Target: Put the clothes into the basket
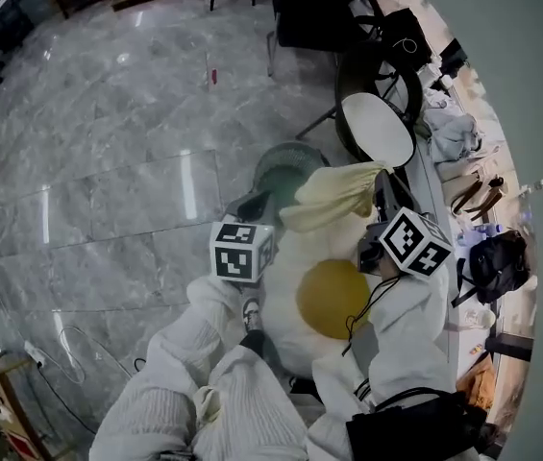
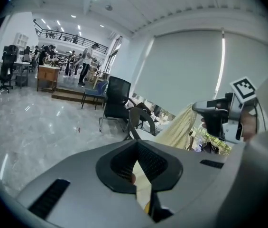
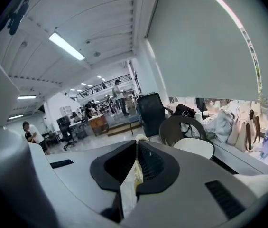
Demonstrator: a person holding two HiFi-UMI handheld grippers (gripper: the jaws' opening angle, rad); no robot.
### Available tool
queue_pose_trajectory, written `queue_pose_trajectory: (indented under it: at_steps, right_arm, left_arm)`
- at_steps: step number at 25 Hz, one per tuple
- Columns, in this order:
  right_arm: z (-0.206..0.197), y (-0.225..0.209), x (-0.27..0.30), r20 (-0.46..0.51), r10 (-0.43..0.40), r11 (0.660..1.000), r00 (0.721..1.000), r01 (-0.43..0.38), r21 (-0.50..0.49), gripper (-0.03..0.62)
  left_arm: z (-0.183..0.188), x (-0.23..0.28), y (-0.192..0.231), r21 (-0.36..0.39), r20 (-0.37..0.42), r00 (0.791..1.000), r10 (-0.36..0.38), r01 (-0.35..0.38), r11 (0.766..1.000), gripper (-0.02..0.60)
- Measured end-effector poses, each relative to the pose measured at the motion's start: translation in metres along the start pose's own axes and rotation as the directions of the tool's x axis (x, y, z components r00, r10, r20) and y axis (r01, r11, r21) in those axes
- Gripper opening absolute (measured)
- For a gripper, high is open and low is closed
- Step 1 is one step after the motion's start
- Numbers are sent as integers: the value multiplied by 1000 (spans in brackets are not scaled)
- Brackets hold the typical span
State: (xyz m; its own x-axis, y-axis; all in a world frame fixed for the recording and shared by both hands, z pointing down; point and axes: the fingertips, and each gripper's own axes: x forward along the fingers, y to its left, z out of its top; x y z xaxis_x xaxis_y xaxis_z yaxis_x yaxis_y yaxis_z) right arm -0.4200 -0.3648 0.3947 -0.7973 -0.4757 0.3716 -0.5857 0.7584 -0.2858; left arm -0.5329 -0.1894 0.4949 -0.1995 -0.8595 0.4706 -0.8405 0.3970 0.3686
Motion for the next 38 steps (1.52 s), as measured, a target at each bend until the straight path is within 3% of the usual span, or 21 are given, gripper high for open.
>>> queue_pose_trajectory:
  at_steps: [4, 9, 14, 15, 17, 25, 30, 38]
  right_arm:
    - [2, 20, 41, -1, 13, 1000, 1000, -13, -5, 34]
    - [-7, 25, 83, -34, 8, 1000, 999, -8, 7, 34]
    - [-31, 25, 116, -59, 29, 993, 998, -22, 116, 37]
    - [-38, 23, 121, -76, 21, 991, 997, -11, 136, 46]
    - [-54, 17, 130, -110, 3, 988, 994, 14, 153, 135]
    - [-90, 1, 159, -193, 12, 981, 981, 26, 192, 163]
    - [-121, -12, 175, -309, -7, 980, 951, 68, 185, 163]
    - [-213, -48, 182, -495, -46, 944, 868, 200, 264, 175]
  left_arm:
    - [19, 12, 21, 53, -9, 1000, -21, 21, 998, 5]
    - [32, 24, 29, 67, -5, 999, -36, 37, 997, 5]
    - [18, 34, 47, 54, -42, 999, -33, 36, 998, 5]
    - [17, 35, 49, 47, -50, 998, -36, 38, 998, 5]
    - [14, 38, 53, 38, -61, 997, -37, 39, 999, 5]
    - [-7, 48, 76, 12, -99, 995, -11, 12, 1000, 5]
    - [-23, 48, 88, 8, -121, 993, 11, -10, 1000, 5]
    - [-59, 59, 108, -20, -168, 985, 36, -40, 999, 5]
